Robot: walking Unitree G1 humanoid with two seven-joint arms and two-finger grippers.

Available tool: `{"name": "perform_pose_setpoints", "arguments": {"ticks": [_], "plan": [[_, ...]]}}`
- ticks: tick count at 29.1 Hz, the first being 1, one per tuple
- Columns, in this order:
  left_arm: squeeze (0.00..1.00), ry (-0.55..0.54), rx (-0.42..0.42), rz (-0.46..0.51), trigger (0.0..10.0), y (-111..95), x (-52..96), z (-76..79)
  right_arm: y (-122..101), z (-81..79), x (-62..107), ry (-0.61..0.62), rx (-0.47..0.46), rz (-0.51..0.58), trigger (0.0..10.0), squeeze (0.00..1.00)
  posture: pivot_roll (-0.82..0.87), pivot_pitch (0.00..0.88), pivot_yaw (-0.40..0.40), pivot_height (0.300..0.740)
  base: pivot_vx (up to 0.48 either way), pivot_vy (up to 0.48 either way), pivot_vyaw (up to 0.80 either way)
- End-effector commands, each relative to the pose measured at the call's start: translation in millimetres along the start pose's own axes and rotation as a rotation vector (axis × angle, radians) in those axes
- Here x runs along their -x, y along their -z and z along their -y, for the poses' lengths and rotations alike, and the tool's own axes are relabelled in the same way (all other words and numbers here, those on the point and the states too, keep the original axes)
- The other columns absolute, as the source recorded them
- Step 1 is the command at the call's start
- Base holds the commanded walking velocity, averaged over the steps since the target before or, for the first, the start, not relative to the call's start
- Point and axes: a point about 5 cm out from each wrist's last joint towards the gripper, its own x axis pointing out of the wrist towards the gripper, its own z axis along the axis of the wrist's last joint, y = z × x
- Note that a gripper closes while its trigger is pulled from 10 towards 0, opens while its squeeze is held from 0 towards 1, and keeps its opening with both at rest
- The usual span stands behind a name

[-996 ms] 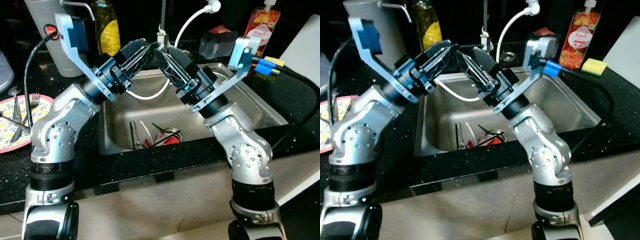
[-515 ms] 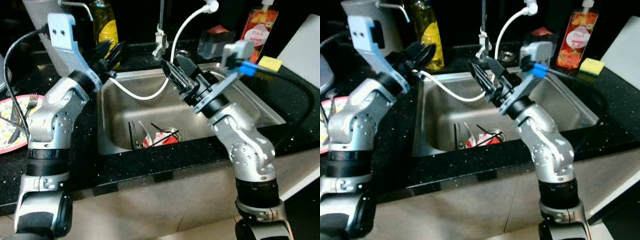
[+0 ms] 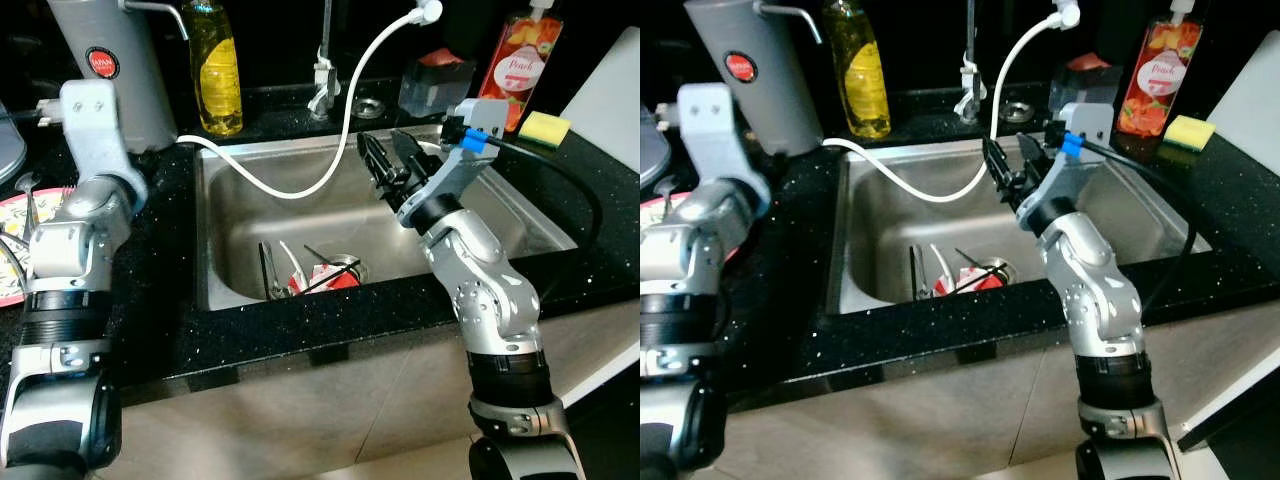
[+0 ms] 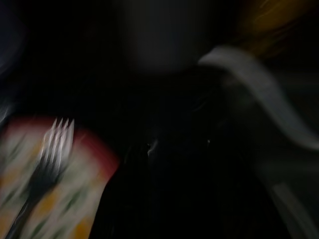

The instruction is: Kitchen organization

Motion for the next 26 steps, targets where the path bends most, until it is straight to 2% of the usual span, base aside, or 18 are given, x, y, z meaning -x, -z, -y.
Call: {"name": "perform_pose_setpoints", "arguments": {"ticks": [1, 3, 4, 5, 6, 7, 9, 12, 15, 16, 20, 22, 24, 26], "plan": [[0.00, -0.121, 0.027, -0.040, 10.0, 2.2, -0.5, -20.9, 1.2, -21.8, 0.9, -0.144, -0.010, -0.004, 10.0, 0.00, 0.06, 0.000, 0.031, 0.740, 0.000, 0.000, 0.00], [0.00, -0.230, 0.071, -0.038, 10.0, 4.9, 0.1, -35.9, 2.7, -31.0, 2.7, -0.209, -0.006, -0.010, 10.0, 0.00, 0.06, 0.000, 0.031, 0.740, 0.000, 0.000, 0.00], [0.00, -0.255, 0.135, -0.042, 10.0, 7.0, 0.4, -40.9, 3.4, -34.5, 3.7, -0.238, -0.008, -0.014, 10.0, 0.00, 0.06, 0.000, 0.031, 0.740, 0.000, 0.000, 0.00], [0.00, -0.255, 0.135, -0.042, 10.0, 7.0, 0.4, -40.9, 3.4, -34.5, 3.7, -0.238, -0.008, -0.014, 10.0, 0.00, 0.06, 0.000, 0.031, 0.740, 0.000, 0.000, 0.00], [0.00, -0.280, 0.199, -0.059, 10.0, 10.4, 0.7, -46.3, 4.2, -40.3, 6.2, -0.293, -0.024, -0.022, 10.0, 0.00, 0.07, 0.000, 0.024, 0.740, 0.000, 0.000, 0.00], [0.00, -0.319, 0.220, -0.069, 10.0, 13.2, 1.4, -52.3, 4.5, -45.5, 8.7, -0.342, -0.030, -0.027, 10.0, 0.00, 0.07, 0.000, 0.024, 0.740, 0.000, 0.000, 0.00], [0.00, -0.347, 0.205, -0.070, 10.0, 14.3, 2.2, -57.4, 4.7, -49.9, 11.1, -0.383, -0.035, -0.033, 10.0, 0.00, 0.07, 0.000, 0.020, 0.740, 0.000, 0.000, 0.00], [0.00, -0.481, 0.111, -0.072, 10.0, 15.0, 7.0, -75.1, 3.2, -54.1, 13.3, -0.420, -0.066, -0.025, 10.0, 0.00, 0.07, 0.000, 0.020, 0.740, 0.000, 0.000, 0.00], [0.00, -0.481, 0.111, -0.072, 10.0, 15.0, 7.0, -75.1, 3.2, -54.1, 13.3, -0.420, -0.066, -0.025, 10.0, 0.00, 0.07, 0.000, 0.020, 0.740, 0.000, 0.000, 0.00], [0.00, -0.561, 0.114, -0.089, 10.0, 16.7, 10.6, -85.0, -0.2, -52.6, 12.4, -0.418, -0.095, -0.003, 10.0, 0.00, 0.08, 0.000, 0.013, 0.740, 0.000, 0.000, 0.00], [0.00, -0.606, 0.114, -0.095, 10.0, 17.4, 12.7, -90.5, -2.4, -50.9, 11.5, -0.412, -0.111, 0.012, 10.0, 0.00, 0.08, 0.000, 0.015, 0.740, 0.000, 0.000, 0.00], [0.00, -0.655, 0.034, -0.050, 10.0, 9.4, 14.3, -96.6, -2.4, -49.5, 12.0, -0.409, -0.113, 0.011, 10.0, 0.00, 0.08, 0.000, 0.016, 0.740, 0.000, 0.000, 0.00], [0.00, -0.671, 0.042, -0.040, 10.0, 7.3, 15.3, -98.6, -2.3, -49.6, 12.5, -0.411, -0.114, 0.010, 10.0, 0.00, 0.08, 0.000, 0.017, 0.740, 0.000, 0.000, 0.00], [0.00, -0.659, 0.091, -0.053, 10.0, 9.8, 15.4, -97.0, -2.1, -49.8, 12.9, -0.412, -0.114, 0.009, 10.0, 0.00, 0.08, 0.000, 0.018, 0.740, 0.000, 0.000, 0.00]]}}
